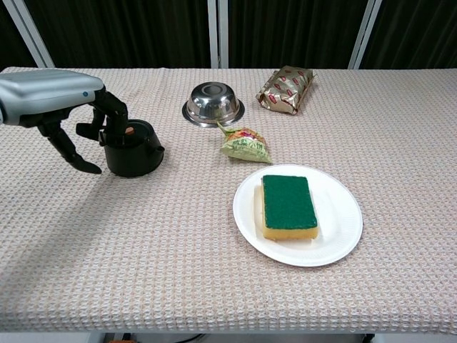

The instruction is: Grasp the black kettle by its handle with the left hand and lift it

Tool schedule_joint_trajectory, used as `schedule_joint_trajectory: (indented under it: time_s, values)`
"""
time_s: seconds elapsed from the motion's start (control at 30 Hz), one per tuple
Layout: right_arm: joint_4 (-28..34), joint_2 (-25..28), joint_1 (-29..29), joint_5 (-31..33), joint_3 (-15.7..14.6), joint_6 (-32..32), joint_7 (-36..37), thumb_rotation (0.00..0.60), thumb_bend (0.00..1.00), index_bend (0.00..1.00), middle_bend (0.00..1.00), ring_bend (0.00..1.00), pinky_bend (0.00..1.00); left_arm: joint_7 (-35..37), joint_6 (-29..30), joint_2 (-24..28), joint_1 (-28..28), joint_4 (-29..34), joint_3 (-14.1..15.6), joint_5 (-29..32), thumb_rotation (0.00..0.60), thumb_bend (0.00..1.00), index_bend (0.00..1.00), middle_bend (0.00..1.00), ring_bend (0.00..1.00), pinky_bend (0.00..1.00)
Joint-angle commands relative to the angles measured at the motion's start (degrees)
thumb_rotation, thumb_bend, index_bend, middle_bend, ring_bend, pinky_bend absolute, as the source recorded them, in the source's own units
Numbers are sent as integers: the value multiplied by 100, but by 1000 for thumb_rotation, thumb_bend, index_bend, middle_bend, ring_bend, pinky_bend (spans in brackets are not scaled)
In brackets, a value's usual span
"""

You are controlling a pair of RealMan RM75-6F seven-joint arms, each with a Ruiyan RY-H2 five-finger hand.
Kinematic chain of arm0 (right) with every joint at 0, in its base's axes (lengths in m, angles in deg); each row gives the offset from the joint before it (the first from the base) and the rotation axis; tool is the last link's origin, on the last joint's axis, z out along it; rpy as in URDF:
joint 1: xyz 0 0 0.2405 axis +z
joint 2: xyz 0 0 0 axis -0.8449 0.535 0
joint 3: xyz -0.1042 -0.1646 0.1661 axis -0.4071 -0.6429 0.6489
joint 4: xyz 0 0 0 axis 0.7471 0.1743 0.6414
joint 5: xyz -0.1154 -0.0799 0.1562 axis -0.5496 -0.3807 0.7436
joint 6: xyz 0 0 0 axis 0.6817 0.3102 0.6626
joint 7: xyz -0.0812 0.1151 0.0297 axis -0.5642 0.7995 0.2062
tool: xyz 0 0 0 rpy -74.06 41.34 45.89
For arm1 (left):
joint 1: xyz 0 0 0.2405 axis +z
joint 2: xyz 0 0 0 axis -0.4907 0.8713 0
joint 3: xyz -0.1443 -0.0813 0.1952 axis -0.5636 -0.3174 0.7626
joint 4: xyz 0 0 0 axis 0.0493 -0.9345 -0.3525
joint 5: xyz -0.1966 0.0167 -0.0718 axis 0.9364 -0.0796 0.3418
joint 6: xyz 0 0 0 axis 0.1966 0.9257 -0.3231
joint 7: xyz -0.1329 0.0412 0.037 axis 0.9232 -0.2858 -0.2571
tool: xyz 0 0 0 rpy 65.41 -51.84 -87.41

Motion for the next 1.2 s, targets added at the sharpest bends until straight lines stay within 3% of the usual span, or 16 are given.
schedule_joint_trajectory:
  time_s: [0.03, 0.5, 1.07, 1.2]
  values:
    - [0, -2, 4, 3, 1, 11, -6, 600, 211, 0, 0, 0, 0, 36, 9, -3, 10, -15, 13, -22, 599, 0, 516, 575, 545, 216]
    - [9, 5, 8, 19, 16, 35, -14, 600, 211, 0, 0, 0, 0, 211, 2, -67, 59, -140, 88, -94, 598, 0, 537, 594, 564, 216]
    - [19, 21, 14, 1, 7, 67, 11, 600, 212, 0, 0, 0, 0, 144, -25, 4, 125, -59, 161, -37, 598, 0, 594, 689, 672, 215]
    - [14, 15, 17, -3, 6, 70, 5, 600, 211, 0, 0, 0, 0, 148, 44, 12, 142, -50, 141, -75, 598, 0, 651, 746, 723, 215]
